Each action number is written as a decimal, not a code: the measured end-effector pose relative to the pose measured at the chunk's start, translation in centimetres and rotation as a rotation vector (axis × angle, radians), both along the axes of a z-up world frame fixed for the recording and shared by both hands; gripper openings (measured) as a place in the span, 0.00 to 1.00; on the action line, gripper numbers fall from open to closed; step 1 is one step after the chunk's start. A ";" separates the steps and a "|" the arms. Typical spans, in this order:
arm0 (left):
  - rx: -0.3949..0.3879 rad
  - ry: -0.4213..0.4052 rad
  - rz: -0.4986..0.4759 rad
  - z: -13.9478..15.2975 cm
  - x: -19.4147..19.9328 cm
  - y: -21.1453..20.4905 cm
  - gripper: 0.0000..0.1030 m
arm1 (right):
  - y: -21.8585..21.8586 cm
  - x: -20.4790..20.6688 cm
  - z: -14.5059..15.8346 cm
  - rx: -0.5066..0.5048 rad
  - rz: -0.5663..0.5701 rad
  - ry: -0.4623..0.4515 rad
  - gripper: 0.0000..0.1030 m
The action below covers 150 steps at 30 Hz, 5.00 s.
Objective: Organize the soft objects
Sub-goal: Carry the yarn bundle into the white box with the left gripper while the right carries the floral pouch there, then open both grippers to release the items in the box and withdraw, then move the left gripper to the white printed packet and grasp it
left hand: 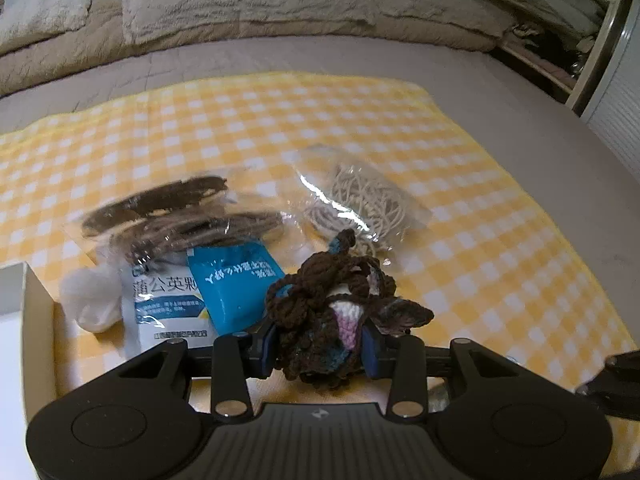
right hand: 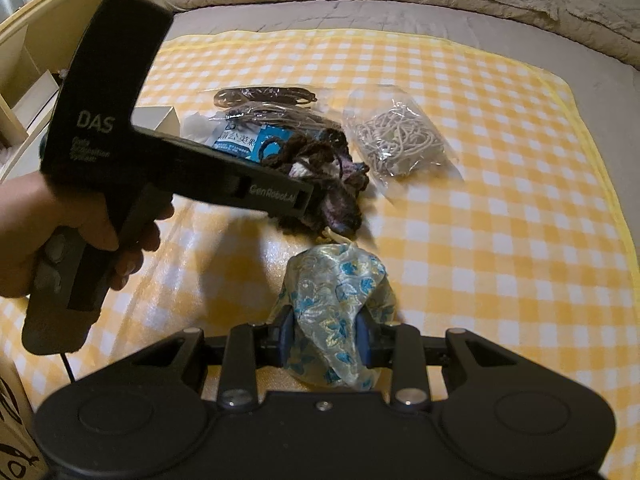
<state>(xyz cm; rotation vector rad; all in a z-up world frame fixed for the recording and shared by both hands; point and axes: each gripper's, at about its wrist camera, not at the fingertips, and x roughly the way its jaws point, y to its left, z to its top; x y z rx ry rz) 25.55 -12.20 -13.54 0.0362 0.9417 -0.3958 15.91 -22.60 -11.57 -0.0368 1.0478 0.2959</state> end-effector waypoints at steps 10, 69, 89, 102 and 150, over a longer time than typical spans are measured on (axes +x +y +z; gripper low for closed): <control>-0.107 -0.127 0.067 6.6 -2.9 5.1 0.40 | -0.3 -0.4 2.4 0.013 -0.065 -0.068 0.32; 0.039 0.142 -0.016 2.1 -11.2 23.1 0.55 | 23.7 8.2 3.5 0.153 0.156 -0.124 0.57; 0.055 0.107 0.015 2.6 -11.0 22.7 0.53 | 24.7 8.3 -0.3 0.084 0.206 0.040 0.27; 0.043 0.091 0.074 3.9 -12.1 23.5 0.67 | 23.2 6.5 2.7 0.111 0.232 -0.043 0.28; 0.000 -0.158 0.363 11.6 -15.1 23.4 1.00 | 13.4 -0.7 9.8 0.116 0.078 -0.332 1.00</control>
